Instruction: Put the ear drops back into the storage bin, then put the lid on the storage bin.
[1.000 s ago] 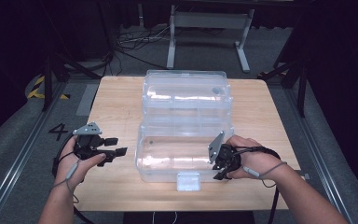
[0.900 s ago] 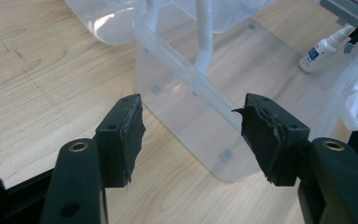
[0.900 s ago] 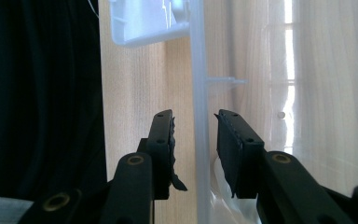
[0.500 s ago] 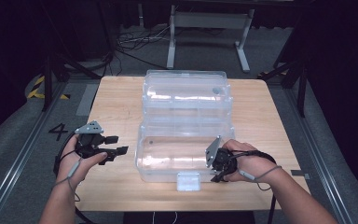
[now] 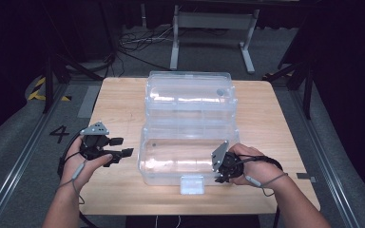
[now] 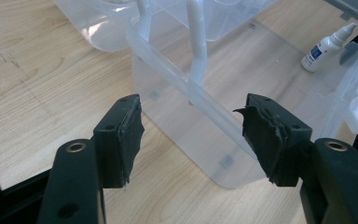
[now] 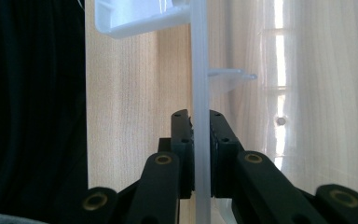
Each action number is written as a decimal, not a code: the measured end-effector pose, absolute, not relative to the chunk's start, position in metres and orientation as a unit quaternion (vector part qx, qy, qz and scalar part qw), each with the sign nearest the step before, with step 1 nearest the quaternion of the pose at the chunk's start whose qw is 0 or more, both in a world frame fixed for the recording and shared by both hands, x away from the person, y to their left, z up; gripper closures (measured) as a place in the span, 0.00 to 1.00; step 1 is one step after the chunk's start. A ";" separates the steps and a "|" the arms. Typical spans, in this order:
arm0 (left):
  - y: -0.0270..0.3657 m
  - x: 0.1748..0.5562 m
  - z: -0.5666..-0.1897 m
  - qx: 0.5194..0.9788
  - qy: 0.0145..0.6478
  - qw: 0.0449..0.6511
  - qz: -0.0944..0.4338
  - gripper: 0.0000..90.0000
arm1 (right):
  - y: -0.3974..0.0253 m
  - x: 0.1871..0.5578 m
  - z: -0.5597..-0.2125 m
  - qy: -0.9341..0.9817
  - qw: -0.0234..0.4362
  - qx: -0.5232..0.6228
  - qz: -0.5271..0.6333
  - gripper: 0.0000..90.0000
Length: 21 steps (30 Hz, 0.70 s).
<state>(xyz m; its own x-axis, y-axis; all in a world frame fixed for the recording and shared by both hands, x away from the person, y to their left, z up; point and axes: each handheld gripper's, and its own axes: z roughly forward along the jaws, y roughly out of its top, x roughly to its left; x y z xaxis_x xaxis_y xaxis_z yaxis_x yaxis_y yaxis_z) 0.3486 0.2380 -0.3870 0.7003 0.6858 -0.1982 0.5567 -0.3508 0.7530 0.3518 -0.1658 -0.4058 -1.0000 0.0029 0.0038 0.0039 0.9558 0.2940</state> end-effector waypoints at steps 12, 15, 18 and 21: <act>0.220 0.354 -0.365 0.829 0.358 0.421 0.085 0.40 | -0.163 0.353 -0.405 -0.991 0.004 0.001 -0.134 0.93; 0.215 0.359 -0.354 0.830 0.358 0.417 0.094 0.40 | -0.164 0.353 -0.405 -0.990 0.002 0.000 -0.138 0.93; 0.211 0.364 -0.344 0.832 0.352 0.417 0.101 0.40 | -0.164 0.354 -0.405 -0.990 0.008 -0.002 -0.141 0.92; 0.206 0.369 -0.334 0.834 0.345 0.417 0.108 0.40 | -0.165 0.354 -0.406 -0.989 0.007 -0.006 -0.145 0.92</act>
